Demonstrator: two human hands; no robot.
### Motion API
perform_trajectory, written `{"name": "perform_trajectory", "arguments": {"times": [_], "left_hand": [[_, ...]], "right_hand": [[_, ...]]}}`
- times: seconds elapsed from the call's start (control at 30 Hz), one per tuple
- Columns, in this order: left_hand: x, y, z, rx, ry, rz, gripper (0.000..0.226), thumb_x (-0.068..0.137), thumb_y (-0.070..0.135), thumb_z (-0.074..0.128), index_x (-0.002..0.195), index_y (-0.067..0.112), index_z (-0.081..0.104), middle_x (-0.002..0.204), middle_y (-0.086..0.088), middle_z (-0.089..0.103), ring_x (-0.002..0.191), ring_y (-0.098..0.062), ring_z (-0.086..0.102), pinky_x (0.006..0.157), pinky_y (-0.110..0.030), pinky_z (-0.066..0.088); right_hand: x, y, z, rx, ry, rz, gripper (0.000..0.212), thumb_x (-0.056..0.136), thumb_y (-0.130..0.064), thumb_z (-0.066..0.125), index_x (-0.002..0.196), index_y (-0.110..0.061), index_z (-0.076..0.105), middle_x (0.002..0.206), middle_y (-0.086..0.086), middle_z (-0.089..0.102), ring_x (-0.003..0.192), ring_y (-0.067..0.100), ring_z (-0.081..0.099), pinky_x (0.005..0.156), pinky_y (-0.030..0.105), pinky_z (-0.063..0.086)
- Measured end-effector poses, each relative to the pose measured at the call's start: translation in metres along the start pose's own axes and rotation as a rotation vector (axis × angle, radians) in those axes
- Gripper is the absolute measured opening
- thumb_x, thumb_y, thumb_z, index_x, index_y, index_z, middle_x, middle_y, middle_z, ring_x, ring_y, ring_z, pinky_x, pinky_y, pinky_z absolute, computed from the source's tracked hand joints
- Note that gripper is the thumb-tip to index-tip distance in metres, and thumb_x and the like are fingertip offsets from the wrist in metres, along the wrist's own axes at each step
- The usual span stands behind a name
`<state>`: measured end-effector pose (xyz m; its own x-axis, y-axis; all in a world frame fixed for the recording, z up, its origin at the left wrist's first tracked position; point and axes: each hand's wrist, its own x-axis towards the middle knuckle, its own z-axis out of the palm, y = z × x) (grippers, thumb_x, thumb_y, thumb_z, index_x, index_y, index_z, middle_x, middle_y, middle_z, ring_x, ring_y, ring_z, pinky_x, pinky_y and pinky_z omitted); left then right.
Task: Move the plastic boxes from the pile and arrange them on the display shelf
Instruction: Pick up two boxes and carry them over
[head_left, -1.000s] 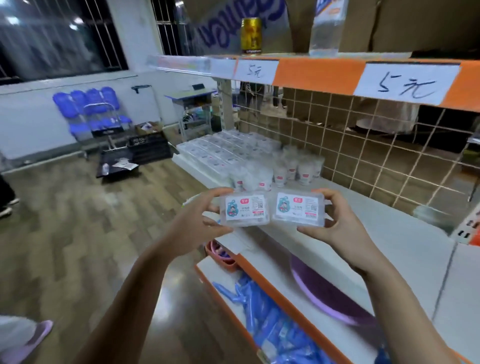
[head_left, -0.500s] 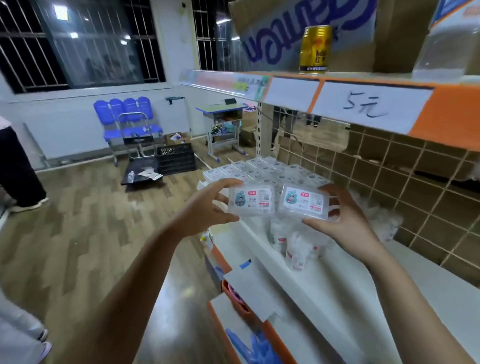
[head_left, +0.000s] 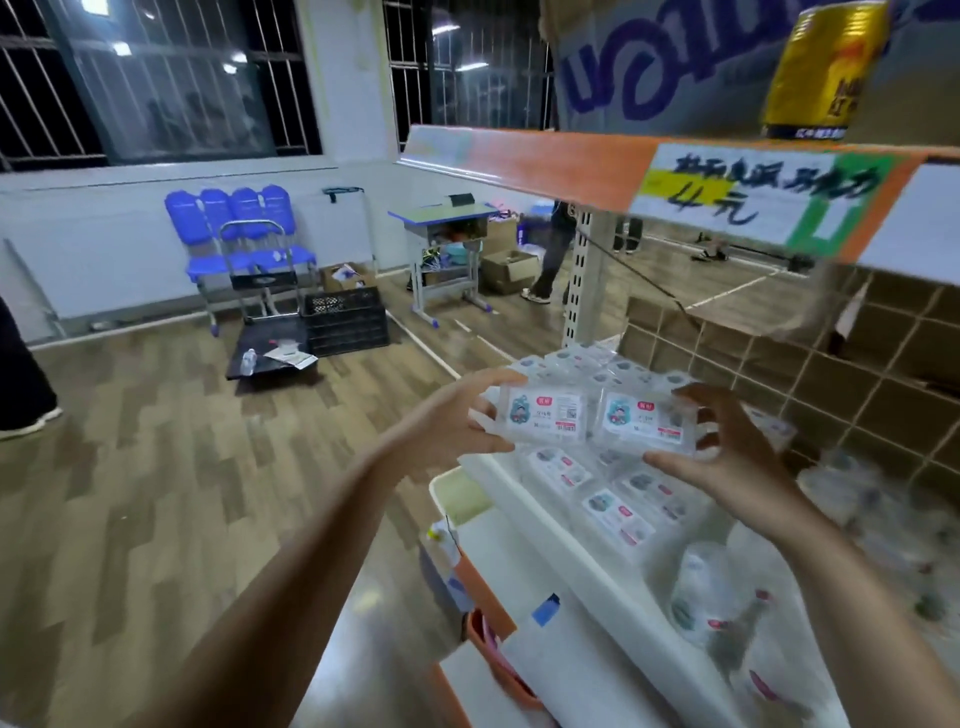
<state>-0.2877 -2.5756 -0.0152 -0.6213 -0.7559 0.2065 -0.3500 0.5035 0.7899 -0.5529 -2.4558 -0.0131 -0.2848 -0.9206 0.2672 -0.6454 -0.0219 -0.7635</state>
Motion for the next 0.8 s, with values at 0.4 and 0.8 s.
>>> {"name": "perform_trajectory", "arguments": {"times": [0.4, 0.8], "left_hand": [[0.097, -0.092, -0.085, -0.091, -0.305, 0.007, 0.065, 0.076, -0.002, 0.074, 0.128, 0.028, 0.047, 0.099, 0.010, 0.063, 0.082, -0.004, 0.062, 0.070, -0.022, 0.054], [0.201, -0.091, -0.048, -0.014, -0.441, 0.161, 0.067, 0.073, 0.011, 0.079, 0.128, 0.033, 0.047, 0.118, 0.017, 0.055, 0.102, -0.016, 0.061, 0.079, -0.032, 0.057]], "right_hand": [[0.053, -0.035, 0.067, -0.123, 0.095, 0.260, 0.066, 0.070, -0.033, 0.081, 0.116, -0.042, 0.035, 0.116, -0.009, 0.042, 0.095, 0.015, 0.050, 0.079, 0.033, 0.045], [0.094, -0.011, 0.061, -0.261, 0.182, 0.276, 0.063, 0.073, -0.026, 0.081, 0.123, -0.024, 0.044, 0.120, -0.001, 0.044, 0.106, 0.013, 0.044, 0.079, 0.024, 0.039]]}}
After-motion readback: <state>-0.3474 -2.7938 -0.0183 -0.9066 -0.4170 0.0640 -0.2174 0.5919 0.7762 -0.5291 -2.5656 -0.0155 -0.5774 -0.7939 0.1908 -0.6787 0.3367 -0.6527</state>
